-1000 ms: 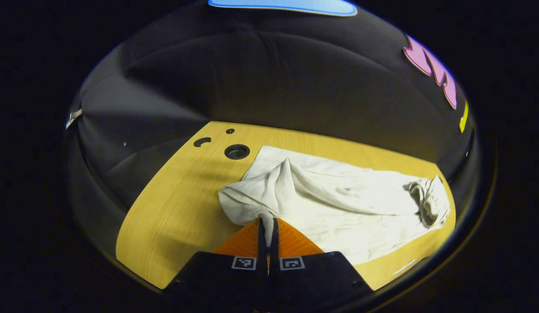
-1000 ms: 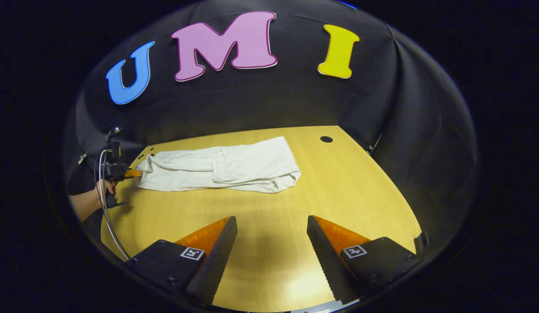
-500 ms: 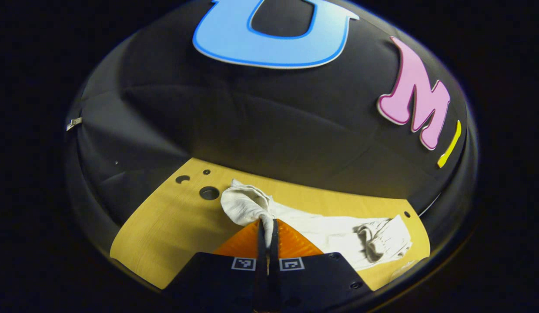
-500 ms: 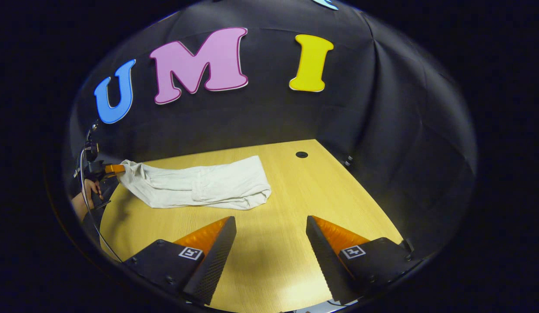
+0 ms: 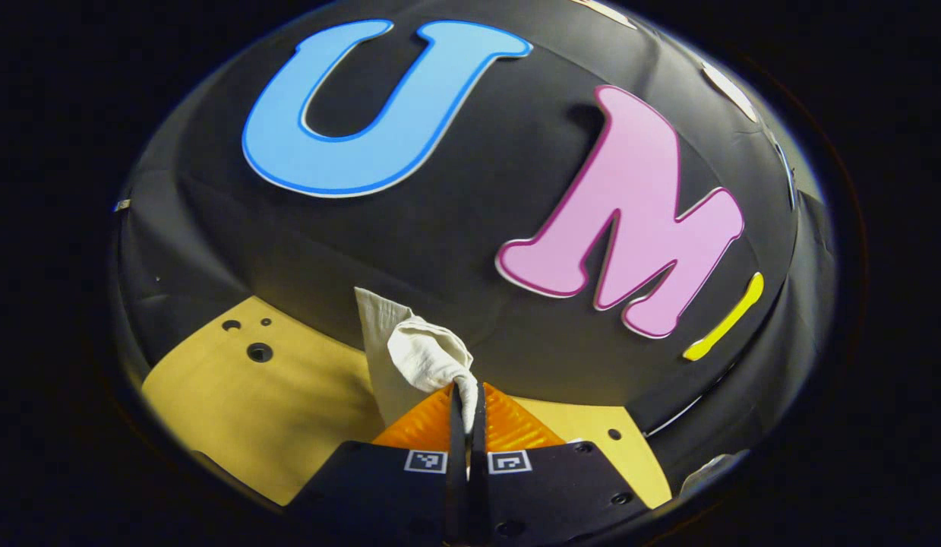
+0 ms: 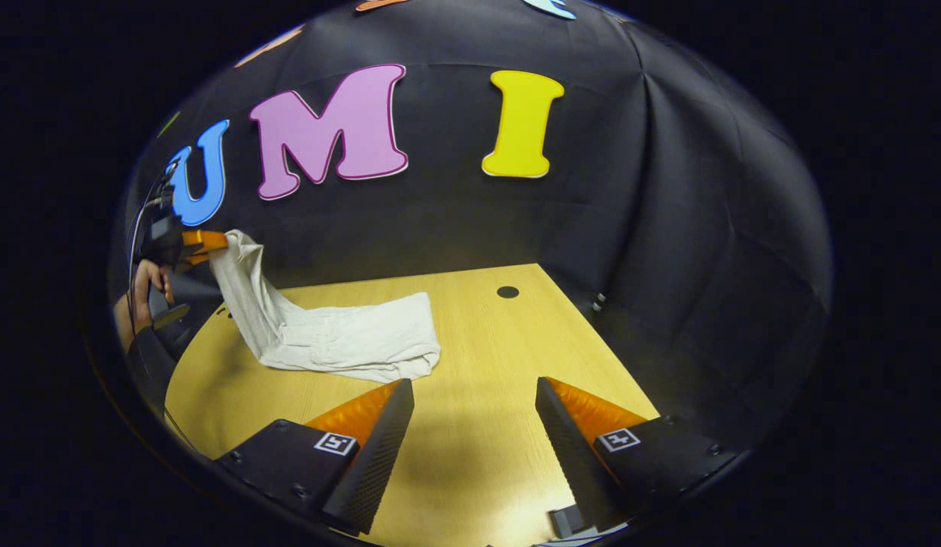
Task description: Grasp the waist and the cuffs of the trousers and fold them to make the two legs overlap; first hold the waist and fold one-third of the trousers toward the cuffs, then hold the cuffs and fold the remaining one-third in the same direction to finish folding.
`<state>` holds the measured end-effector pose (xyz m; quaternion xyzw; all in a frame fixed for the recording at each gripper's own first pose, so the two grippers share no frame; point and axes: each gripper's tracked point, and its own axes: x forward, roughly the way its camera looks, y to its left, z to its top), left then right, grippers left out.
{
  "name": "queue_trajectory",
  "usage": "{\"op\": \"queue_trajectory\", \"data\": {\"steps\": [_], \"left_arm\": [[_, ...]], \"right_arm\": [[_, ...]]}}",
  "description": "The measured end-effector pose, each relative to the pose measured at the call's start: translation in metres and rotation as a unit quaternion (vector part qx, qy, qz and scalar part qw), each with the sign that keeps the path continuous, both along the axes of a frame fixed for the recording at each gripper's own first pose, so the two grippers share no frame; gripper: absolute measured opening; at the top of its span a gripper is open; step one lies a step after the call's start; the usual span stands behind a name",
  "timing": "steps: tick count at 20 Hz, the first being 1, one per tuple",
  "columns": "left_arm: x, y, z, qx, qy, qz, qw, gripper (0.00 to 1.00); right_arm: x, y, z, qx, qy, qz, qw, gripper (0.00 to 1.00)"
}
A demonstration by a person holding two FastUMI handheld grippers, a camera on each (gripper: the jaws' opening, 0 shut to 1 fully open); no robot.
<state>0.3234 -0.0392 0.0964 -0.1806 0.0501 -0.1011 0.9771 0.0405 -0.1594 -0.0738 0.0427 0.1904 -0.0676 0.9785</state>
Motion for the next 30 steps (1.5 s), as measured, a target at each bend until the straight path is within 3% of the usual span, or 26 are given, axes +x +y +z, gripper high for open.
{"op": "queue_trajectory", "data": {"steps": [4, 7, 11, 16, 21, 25, 30], "left_arm": [[-0.01, -0.067, 0.018, 0.013, -0.018, -0.024, 0.999, 0.05], [-0.014, -0.124, 0.018, 0.023, -0.022, -0.049, 0.998, 0.05], [-0.014, -0.192, 0.005, 0.028, -0.014, -0.074, 0.997, 0.05], [-0.009, -0.264, -0.03, 0.058, 0.011, -0.107, 0.992, 0.05], [-0.006, -0.304, -0.083, 0.08, 0.052, -0.126, 0.987, 0.05], [-0.013, -0.317, -0.119, 0.116, 0.084, -0.135, 0.98, 0.14], [-0.024, -0.306, -0.123, 0.153, 0.078, -0.129, 0.977, 0.28]], "right_arm": [[0.004, -0.005, -0.005, 0.02, 0.002, 0.03, 0.999, 0.99], [0.009, -0.016, -0.006, 0.001, -0.007, 0.054, 0.999, 0.99], [0.009, -0.023, -0.004, 0.001, -0.016, 0.088, 0.996, 0.99], [0.0, -0.036, -0.011, 0.009, -0.019, 0.101, 0.995, 0.99], [-0.011, -0.055, -0.021, 0.02, -0.017, 0.088, 0.996, 0.99], [-0.016, -0.062, -0.026, 0.027, -0.015, 0.077, 0.997, 0.99], [-0.017, -0.056, -0.024, 0.022, -0.018, 0.082, 0.996, 0.99]]}}
